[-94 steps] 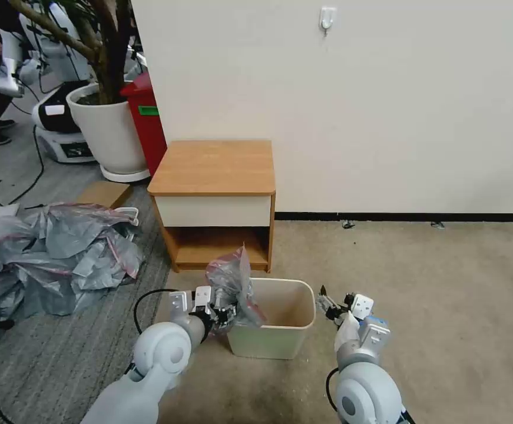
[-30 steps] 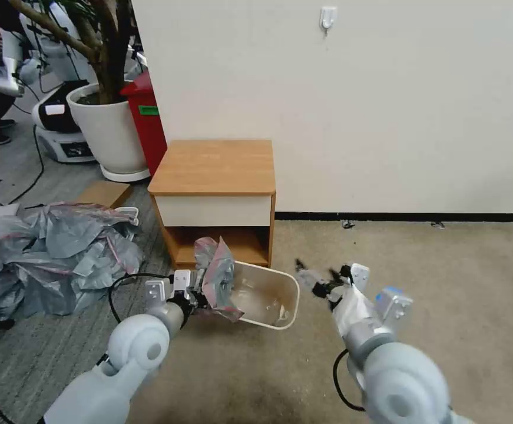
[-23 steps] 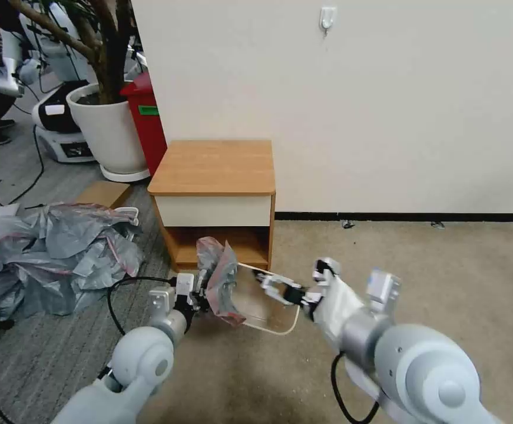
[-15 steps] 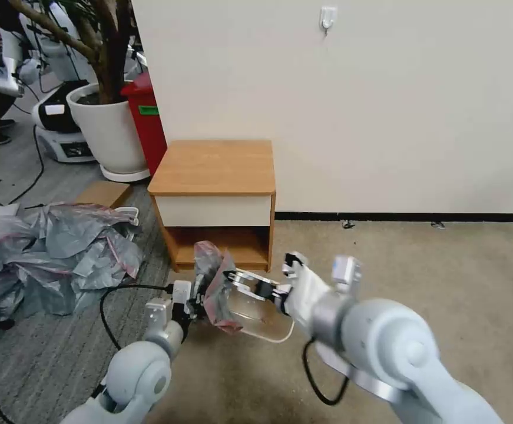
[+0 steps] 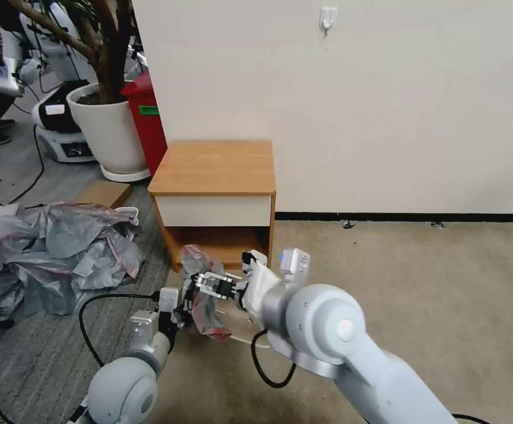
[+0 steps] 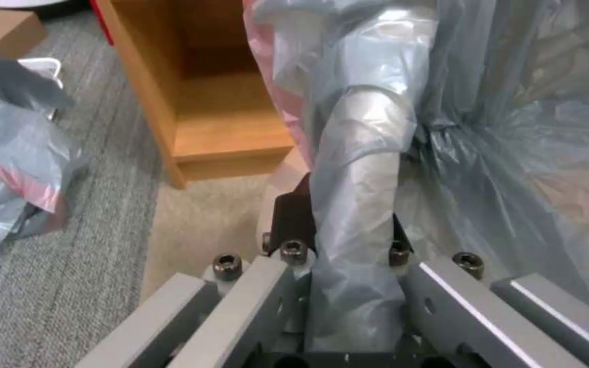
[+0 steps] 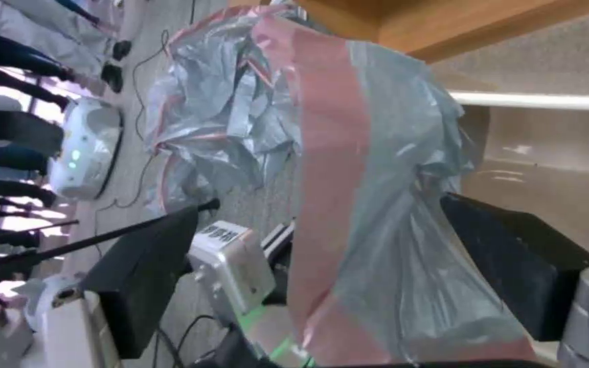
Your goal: Pick up the garbage bag from the table and place it over the trash can.
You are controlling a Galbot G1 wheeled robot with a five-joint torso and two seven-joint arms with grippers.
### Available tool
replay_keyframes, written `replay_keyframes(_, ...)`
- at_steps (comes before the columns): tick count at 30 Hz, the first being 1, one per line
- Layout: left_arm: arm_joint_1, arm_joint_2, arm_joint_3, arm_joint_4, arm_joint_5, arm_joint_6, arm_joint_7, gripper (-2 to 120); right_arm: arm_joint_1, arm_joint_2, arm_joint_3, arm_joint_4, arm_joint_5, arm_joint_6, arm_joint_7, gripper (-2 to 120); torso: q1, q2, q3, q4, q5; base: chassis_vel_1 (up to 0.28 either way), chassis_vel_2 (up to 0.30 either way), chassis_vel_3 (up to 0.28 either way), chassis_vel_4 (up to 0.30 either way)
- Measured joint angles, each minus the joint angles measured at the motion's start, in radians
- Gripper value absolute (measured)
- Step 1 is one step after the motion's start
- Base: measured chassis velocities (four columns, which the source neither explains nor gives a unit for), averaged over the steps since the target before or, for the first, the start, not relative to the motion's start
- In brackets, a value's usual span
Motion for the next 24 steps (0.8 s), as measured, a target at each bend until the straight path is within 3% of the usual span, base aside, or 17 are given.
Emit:
replay_keyframes(12,0.006,-0.008,-0.001,-0.001,0.012,-0.008,0.009,4,0.038,0.02,-0.036,-0.072,-0.042,0.003,0.015,86,0.0,0.0,0.0,0.0,0.0001,0.0,0.0,0.0,0.0)
replay_keyframes(24,0.0,-0.005,0.002,0.003,0.012,-0.01,0.013,4,0.056,0.012,-0.044,-0.094,-0.052,0.001,0.015,42,0.0,0.0,0.0,-0.0001,0.0002,0.0,0.0,0.0,0.0)
